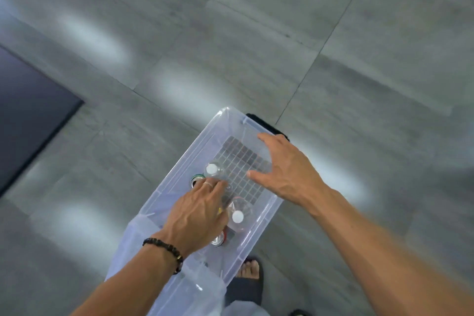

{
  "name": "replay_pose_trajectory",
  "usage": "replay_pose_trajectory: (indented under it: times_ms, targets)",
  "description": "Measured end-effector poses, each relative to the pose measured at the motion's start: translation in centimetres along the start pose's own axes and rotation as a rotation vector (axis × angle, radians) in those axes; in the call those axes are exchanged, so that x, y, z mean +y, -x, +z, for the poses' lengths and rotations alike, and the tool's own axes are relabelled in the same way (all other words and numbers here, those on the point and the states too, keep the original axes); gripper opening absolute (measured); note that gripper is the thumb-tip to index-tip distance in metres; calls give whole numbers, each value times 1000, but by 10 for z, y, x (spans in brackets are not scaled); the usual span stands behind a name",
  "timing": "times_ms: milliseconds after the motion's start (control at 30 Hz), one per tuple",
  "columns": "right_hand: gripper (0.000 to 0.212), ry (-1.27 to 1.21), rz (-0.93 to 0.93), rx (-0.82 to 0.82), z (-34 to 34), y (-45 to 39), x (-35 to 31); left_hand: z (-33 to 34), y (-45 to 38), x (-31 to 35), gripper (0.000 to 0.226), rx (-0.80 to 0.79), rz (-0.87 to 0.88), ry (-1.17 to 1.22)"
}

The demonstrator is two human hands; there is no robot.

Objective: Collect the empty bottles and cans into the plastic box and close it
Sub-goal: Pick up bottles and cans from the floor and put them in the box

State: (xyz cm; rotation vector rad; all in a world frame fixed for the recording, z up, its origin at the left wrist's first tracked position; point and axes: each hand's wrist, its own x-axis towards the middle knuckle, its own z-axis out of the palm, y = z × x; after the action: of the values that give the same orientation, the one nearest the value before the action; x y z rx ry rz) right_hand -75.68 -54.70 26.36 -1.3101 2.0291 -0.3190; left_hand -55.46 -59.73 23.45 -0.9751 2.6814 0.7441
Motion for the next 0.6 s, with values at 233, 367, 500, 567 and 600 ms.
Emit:
replay_pose_trajectory:
  times_ms: [233,367,500,567,600]
  targets:
    - [74,-21,165,241,-137,125,9,-97,-1,137,50,-40,263,-43]
    - [72,-42,287,394,-201,213,20,-140,10,221,52,-34,402,-72]
    - [73,-83,400,512,-238,314,33,-159,37,305,55,-15,534,-124]
    - [74,-103,448,565,-246,370,39,-161,61,347,56,-25,586,-143]
    - [74,-107,469,595,-248,400,42,-160,75,367,56,-39,602,-145]
